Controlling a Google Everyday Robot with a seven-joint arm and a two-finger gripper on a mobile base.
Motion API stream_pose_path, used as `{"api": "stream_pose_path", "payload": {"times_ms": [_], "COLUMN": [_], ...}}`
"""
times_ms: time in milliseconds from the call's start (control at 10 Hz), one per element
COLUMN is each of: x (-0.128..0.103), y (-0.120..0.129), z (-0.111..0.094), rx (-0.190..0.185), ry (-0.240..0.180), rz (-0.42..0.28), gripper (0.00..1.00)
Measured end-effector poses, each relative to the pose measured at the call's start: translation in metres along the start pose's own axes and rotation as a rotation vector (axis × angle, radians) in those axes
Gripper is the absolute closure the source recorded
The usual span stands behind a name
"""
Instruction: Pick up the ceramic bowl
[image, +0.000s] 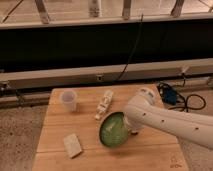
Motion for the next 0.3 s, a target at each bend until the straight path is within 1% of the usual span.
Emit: {"api": "stream_pose_path", "payload": {"times_ms": [300], "x": [0.0043], "y": [-0.0018], "z": [-0.0041], "rx": [-0.001], "ry": [0.007], "rz": [-0.007], "gripper": [1.00]}}
